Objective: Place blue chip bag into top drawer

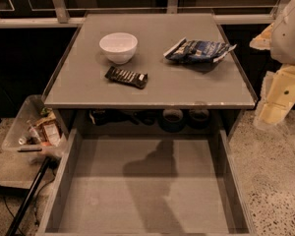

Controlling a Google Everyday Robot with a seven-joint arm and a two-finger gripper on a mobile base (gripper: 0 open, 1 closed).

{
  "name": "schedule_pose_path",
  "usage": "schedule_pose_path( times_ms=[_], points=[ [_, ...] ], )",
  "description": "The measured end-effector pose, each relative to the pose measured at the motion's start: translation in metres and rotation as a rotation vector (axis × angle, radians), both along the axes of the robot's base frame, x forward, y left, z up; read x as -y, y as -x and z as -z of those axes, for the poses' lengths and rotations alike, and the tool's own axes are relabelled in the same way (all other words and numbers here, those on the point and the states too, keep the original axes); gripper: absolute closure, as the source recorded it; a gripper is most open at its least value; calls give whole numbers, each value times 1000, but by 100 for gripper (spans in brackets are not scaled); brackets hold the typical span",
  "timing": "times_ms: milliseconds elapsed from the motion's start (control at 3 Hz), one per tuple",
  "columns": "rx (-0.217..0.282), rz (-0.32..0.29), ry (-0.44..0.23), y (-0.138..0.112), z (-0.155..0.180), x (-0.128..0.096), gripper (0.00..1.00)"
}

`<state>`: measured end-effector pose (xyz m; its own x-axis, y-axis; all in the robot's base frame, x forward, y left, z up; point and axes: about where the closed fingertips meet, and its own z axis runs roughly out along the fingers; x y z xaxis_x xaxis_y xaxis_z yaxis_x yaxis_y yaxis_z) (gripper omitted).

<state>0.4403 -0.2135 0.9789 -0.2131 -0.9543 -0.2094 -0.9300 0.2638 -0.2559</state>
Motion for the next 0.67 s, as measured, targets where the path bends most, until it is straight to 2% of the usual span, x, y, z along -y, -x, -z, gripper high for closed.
schedule_pose_path(
  times_ms=[667],
  points=[
    [18,-7,-18,-9,-3,-1,0]
  ],
)
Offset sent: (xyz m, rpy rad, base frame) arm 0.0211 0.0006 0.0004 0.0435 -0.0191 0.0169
